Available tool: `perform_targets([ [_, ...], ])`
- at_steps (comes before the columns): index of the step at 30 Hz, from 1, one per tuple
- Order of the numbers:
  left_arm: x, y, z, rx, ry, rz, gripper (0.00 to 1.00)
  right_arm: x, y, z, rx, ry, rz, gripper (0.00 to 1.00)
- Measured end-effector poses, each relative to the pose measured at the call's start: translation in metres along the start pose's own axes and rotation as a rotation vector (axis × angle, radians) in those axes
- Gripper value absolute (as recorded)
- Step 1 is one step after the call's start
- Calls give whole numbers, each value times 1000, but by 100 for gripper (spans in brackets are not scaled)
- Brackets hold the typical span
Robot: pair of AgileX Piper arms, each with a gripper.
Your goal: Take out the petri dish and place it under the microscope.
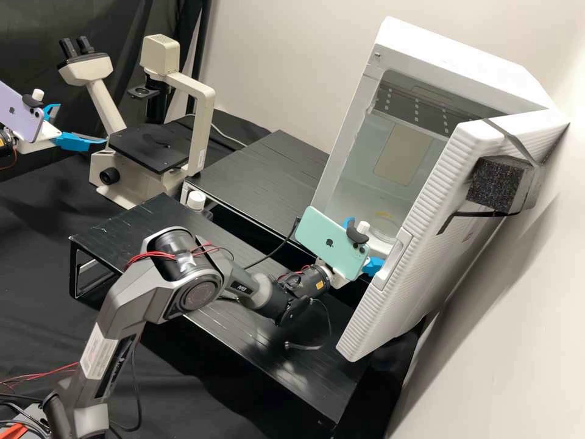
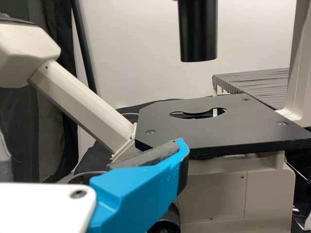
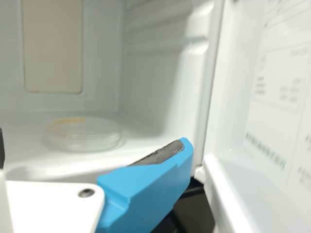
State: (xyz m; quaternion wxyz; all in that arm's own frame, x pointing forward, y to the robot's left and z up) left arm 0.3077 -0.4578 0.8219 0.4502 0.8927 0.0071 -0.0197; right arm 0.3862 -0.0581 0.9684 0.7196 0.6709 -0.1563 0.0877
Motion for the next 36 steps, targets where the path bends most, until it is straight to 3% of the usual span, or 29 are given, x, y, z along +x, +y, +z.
perform_targets([
  [6, 0, 0, 0, 0, 0, 0, 100, 9, 4, -5, 4, 11, 17, 100],
  [10, 0, 0, 0, 0, 0, 0, 100, 18, 1, -12, -17, 34, 16, 100],
  [20, 0, 0, 0, 0, 0, 0, 100, 43, -16, 0, -19, -45, -66, 100],
  [36, 0, 0, 0, 0, 0, 0, 100, 67, -18, 2, -8, -48, -100, 100],
])
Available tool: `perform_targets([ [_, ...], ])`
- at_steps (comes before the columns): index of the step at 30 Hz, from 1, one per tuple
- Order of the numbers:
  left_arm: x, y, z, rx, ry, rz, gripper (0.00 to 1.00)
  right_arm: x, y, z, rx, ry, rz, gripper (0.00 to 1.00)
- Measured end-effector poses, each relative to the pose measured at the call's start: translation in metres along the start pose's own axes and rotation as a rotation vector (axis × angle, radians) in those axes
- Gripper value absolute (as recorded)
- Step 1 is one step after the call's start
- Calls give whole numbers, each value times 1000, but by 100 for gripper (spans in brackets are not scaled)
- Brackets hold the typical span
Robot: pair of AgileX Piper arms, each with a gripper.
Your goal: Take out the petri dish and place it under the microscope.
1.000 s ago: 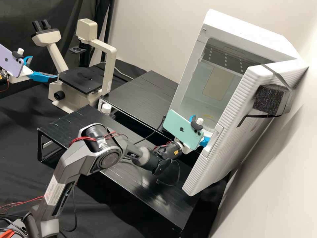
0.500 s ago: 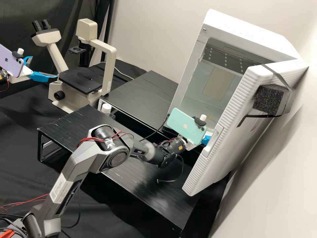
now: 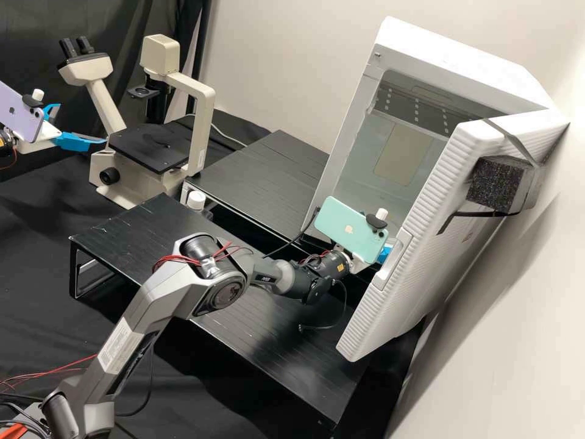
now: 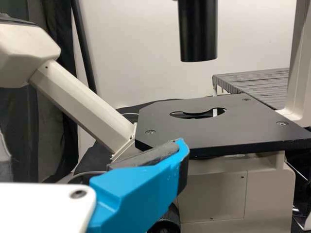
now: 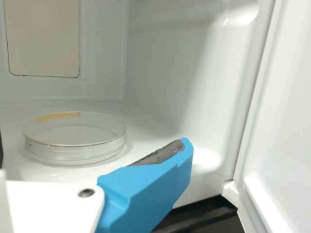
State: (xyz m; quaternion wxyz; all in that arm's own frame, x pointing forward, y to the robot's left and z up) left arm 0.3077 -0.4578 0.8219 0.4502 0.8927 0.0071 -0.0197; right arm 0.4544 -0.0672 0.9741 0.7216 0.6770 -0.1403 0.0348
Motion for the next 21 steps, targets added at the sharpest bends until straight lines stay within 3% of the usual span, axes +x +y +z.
perform_targets([
  [8, 0, 0, 0, 0, 0, 0, 100, 14, 3, -6, 42, -9, -71, 100],
  [21, 0, 0, 0, 0, 0, 0, 100, 28, 6, -10, 21, -36, -92, 100],
])
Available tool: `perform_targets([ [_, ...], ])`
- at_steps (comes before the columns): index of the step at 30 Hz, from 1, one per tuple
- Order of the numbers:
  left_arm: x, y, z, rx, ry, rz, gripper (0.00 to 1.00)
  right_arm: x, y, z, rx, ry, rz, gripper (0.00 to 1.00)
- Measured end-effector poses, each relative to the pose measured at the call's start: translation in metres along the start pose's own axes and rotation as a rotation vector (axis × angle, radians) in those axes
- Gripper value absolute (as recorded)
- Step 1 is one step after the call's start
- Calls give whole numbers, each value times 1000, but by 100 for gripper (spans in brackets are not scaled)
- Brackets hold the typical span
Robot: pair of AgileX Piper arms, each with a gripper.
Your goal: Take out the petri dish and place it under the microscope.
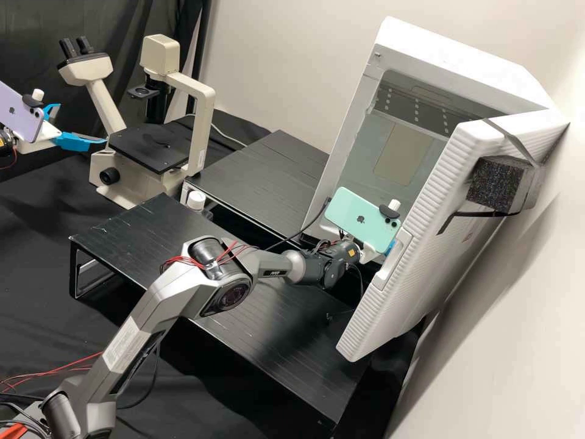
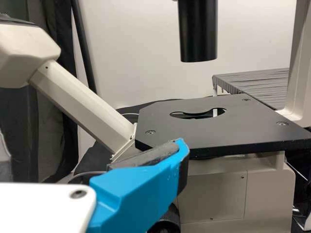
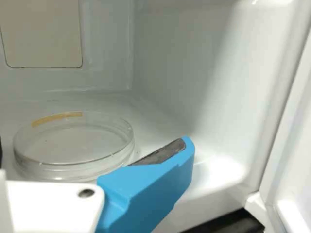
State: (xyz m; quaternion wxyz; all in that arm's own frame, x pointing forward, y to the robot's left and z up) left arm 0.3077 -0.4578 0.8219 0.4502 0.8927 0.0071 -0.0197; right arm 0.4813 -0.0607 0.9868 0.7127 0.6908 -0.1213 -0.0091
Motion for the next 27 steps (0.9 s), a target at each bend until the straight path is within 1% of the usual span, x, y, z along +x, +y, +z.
perform_targets([
  [5, 0, 0, 0, 0, 0, 0, 100, 7, -9, 2, -1, -12, -19, 100],
  [8, 0, 0, 0, 0, 0, 0, 100, 9, -10, -3, -2, -1, -19, 100],
  [12, 0, 0, 0, 0, 0, 0, 100, 10, -13, -5, -3, -10, -31, 100],
  [18, 0, 0, 0, 0, 0, 0, 100, 11, -14, -4, -3, -12, -33, 100],
  [19, 0, 0, 0, 0, 0, 0, 100, 11, -14, -4, -2, -12, -34, 0],
  [21, 0, 0, 0, 0, 0, 0, 100, 11, -15, -4, 4, -8, -42, 0],
  [22, 0, 0, 0, 0, 0, 0, 100, 11, -15, -4, 0, -5, -48, 0],
  [27, 0, 0, 0, 0, 0, 0, 100, 12, -16, -6, 14, 8, -68, 0],
])
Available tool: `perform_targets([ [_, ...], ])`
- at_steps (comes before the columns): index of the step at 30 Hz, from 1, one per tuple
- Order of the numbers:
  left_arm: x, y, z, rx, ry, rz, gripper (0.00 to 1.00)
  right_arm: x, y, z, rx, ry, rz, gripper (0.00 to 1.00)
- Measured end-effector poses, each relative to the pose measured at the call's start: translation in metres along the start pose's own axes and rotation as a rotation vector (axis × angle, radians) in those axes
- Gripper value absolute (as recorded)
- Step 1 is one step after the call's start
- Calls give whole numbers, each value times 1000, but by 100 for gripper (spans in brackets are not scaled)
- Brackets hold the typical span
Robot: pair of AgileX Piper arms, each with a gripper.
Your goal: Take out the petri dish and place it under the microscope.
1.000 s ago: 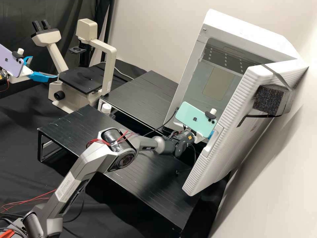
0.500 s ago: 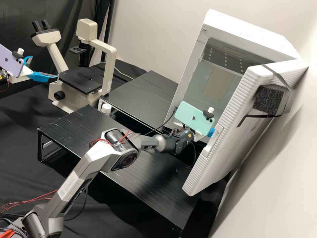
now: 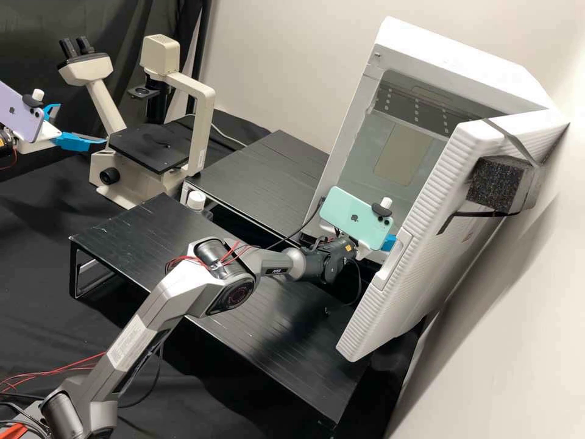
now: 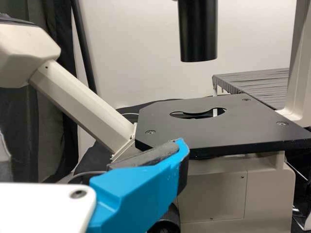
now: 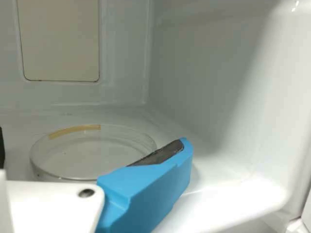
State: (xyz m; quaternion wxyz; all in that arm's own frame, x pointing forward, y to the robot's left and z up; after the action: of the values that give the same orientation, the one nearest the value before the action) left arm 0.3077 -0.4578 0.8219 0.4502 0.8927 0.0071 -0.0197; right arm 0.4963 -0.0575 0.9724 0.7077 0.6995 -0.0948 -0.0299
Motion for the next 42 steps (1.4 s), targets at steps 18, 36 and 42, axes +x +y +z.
perform_targets([
  [18, 0, 0, 0, 0, 0, 0, 100, 1, 0, -4, -12, 11, -37, 0],
  [36, 0, 0, 0, 0, 0, 0, 100, 1, -1, -3, 2, 6, -42, 0],
  [42, 0, 0, 0, 0, 0, 0, 100, -3, -2, 0, 24, 7, -39, 0],
])
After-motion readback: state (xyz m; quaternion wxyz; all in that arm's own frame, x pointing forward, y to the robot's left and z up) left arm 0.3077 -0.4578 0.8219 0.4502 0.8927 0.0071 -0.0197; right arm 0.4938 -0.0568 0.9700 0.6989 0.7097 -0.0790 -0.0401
